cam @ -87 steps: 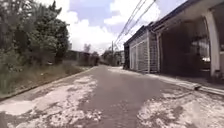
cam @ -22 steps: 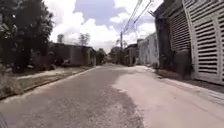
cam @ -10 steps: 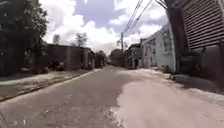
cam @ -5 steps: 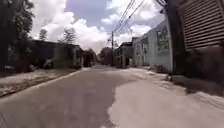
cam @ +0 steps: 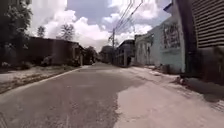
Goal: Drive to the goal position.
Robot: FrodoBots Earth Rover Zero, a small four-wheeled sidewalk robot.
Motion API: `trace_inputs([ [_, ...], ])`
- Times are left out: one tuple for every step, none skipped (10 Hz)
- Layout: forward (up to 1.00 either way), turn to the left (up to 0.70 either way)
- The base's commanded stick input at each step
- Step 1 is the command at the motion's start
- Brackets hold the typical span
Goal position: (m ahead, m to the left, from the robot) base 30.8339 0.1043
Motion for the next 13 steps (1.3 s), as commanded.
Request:
trace_inputs([
  [1.0, 0.0],
  [1.0, 0.0],
  [1.0, 0.0],
  [1.0, 0.0],
  [1.0, 0.0],
  [1.0, 0.0],
  [1.0, 0.0],
  [1.0, 0.0],
  [1.0, 0.0],
  [1.0, 0.0],
  [1.0, 0.0],
  [1.0, 0.0],
  [1.0, 0.0],
])
